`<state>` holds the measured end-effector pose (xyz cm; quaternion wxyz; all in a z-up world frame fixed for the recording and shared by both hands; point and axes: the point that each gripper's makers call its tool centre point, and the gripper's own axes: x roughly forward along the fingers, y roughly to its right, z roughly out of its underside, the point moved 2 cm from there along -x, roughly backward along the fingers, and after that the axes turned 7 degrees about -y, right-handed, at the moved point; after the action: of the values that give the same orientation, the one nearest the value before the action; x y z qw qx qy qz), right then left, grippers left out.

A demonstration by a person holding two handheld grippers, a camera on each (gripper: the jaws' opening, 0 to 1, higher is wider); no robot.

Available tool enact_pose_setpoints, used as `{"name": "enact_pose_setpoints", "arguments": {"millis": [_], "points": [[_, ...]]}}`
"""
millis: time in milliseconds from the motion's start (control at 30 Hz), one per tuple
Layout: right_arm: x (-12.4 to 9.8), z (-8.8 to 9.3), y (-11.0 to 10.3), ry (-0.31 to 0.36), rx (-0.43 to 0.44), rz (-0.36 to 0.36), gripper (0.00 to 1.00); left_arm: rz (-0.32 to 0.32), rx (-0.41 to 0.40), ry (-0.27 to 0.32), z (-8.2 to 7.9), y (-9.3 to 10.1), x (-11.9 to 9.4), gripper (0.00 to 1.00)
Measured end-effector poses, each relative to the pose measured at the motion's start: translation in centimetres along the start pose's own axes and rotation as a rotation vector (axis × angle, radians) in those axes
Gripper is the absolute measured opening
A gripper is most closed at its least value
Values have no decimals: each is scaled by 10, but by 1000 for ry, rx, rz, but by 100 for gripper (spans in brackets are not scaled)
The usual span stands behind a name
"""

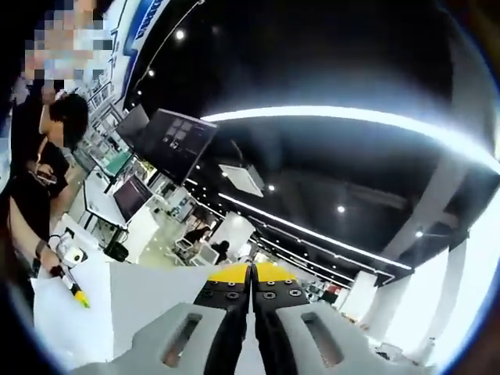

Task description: Organize the stack of printing papers by aligning and flattening the scattered papers on the table

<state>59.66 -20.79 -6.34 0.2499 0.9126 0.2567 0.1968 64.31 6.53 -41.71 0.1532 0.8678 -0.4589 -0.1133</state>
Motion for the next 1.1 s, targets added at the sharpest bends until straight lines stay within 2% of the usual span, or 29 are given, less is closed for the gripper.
{"name": "enact_pose_setpoints", "arguments": {"millis": [167,300,467,633,867,1000,1100], "points": [[-9,-3,-5,45,-2,-35,0,0,-4,4,-1,0,0,17],[-12,-1,-11,50,7,-73,0,-1,-1,0,0,1,0,17],[-19,-9,-27,104,18,-190,0,-2,-1,2,0,1,0,17],[-24,-12,-28,112,12,-222,0,-2,0,1,0,1,0,17],[-35,-15,-20,105,-20,-229,0,-2,1,2,0,1,0,17],[-41,-21,-22,125,-19,-275,0,-2,1,1,0,1,0,17],[-41,-16,-23,91,-52,-299,0,-3,1,1,0,1,0,17]]}}
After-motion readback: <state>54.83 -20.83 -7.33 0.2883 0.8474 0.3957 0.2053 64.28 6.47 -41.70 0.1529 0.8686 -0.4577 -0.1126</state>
